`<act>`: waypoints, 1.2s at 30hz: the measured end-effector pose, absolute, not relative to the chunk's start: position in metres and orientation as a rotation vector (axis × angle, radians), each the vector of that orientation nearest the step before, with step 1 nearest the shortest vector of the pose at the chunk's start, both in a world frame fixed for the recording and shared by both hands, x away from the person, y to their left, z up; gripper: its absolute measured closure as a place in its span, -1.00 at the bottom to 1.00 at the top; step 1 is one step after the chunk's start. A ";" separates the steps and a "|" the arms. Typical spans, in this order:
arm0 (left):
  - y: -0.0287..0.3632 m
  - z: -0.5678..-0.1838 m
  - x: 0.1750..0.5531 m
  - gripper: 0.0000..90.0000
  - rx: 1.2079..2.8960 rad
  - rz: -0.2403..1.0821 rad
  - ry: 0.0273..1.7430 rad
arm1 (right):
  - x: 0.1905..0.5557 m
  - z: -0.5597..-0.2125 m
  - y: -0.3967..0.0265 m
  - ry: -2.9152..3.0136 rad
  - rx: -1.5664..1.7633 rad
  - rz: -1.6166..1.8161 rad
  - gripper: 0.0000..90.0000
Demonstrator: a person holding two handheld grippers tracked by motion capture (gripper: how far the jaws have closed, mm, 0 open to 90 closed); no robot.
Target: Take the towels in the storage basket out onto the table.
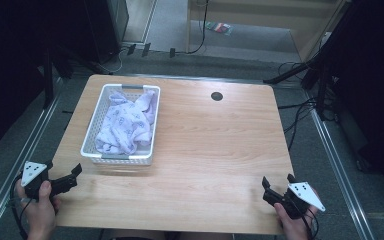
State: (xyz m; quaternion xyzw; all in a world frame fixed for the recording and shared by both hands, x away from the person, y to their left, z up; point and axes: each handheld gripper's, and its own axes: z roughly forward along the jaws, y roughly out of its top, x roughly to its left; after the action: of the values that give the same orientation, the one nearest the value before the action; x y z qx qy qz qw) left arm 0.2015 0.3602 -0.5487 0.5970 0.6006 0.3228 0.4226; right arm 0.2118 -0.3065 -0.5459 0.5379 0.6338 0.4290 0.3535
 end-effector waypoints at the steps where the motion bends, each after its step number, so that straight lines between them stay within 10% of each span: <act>1: 0.360 -0.548 0.201 -1.00 1.497 0.816 1.507 | 0.212 -0.546 -0.306 1.640 1.390 1.108 -0.72; 36: 0.310 -0.457 0.249 -1.00 1.678 0.723 1.450 | 0.212 -0.546 -0.307 1.648 1.385 1.122 -0.72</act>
State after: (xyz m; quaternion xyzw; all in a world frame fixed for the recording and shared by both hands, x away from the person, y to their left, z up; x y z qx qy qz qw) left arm 0.2494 0.3100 -0.4575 0.6613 0.5715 0.2851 0.3936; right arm 0.2119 -0.3068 -0.5460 0.5346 0.6360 0.4331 0.3496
